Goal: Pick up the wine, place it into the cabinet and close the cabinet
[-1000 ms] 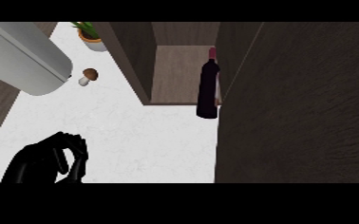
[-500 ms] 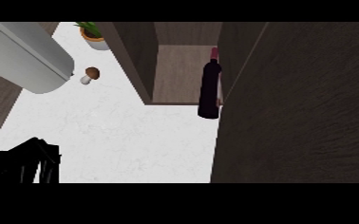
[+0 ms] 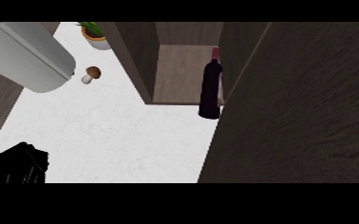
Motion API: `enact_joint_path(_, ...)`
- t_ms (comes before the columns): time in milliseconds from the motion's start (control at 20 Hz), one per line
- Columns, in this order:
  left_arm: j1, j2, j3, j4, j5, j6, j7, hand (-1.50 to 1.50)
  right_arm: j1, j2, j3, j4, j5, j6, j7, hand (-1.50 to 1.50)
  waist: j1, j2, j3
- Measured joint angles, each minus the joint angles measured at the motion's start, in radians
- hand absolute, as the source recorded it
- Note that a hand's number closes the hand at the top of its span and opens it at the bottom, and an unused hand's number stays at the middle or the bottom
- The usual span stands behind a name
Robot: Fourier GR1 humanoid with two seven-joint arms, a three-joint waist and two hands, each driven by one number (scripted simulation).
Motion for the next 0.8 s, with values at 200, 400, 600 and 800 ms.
enact_joint_path(200,0.004,-0.011,0.023,-0.002,-0.002,-0.019,0.013,1.50,-0.173,0.116,0.063,0.035,0.032,-0.099,0.104,1.50,0.000,0.000,0.000)
enact_joint_path(400,0.029,-0.016,0.058,-0.004,0.004,-0.059,0.020,1.50,-0.335,0.194,0.098,0.121,0.061,-0.193,0.148,1.50,0.000,0.000,0.001)
enact_joint_path(600,0.042,-0.023,0.082,-0.020,0.013,-0.089,0.041,1.50,-0.497,0.224,0.097,0.227,0.034,-0.306,0.141,1.50,0.002,0.000,0.001)
enact_joint_path(800,0.048,-0.040,0.107,-0.001,0.004,-0.123,0.040,1.50,-0.641,0.235,0.077,0.337,-0.011,-0.398,0.121,1.50,0.002,0.000,0.001)
